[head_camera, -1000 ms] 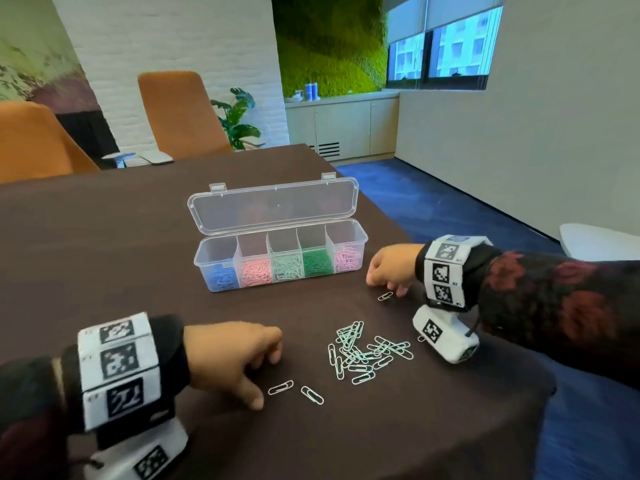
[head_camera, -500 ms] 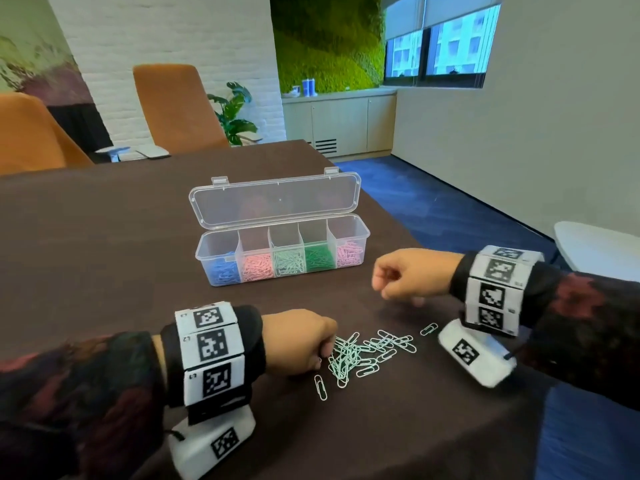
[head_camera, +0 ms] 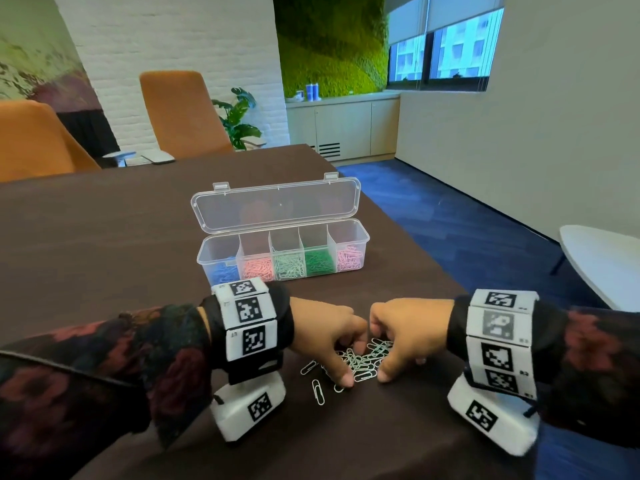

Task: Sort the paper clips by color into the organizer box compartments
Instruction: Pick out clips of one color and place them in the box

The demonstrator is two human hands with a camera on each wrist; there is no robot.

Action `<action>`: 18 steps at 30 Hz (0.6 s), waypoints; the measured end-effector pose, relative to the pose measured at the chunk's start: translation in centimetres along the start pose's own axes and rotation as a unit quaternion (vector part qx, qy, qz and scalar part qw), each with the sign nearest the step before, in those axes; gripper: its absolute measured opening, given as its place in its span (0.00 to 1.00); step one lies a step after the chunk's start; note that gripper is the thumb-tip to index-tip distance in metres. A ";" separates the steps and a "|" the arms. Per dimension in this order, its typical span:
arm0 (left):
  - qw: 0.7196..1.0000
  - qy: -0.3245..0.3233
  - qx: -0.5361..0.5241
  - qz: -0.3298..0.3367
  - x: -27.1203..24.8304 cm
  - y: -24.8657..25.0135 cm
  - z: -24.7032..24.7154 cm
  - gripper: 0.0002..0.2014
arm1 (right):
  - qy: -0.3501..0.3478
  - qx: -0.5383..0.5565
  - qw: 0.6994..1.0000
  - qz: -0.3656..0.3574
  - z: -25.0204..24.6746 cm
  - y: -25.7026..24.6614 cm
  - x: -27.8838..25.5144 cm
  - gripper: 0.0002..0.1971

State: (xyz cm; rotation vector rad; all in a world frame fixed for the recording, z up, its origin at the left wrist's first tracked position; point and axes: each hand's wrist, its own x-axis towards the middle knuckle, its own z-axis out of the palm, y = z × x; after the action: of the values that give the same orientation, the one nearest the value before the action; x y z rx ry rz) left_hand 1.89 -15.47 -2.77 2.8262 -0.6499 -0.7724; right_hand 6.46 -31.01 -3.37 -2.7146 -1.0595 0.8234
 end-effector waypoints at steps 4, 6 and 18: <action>0.999 -0.017 0.042 -0.028 -2.2 -0.8 1.0 0.30 | 0.050 -0.095 0.993 -0.045 1.0 -1.8 0.7 0.25; 0.997 0.000 0.059 -0.044 -2.7 -0.7 1.8 0.29 | 0.037 -0.102 0.992 -0.059 1.0 -2.3 1.4 0.19; 0.996 0.055 0.061 -0.046 -1.8 0.3 2.6 0.06 | 0.029 -0.174 0.980 -0.094 1.2 -2.7 2.0 0.04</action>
State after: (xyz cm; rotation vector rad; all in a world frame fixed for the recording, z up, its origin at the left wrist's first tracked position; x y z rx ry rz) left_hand -0.99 -14.98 -4.14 3.0030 -0.5723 -0.6038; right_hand 5.43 -27.74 -4.54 -2.8253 -1.5476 0.5685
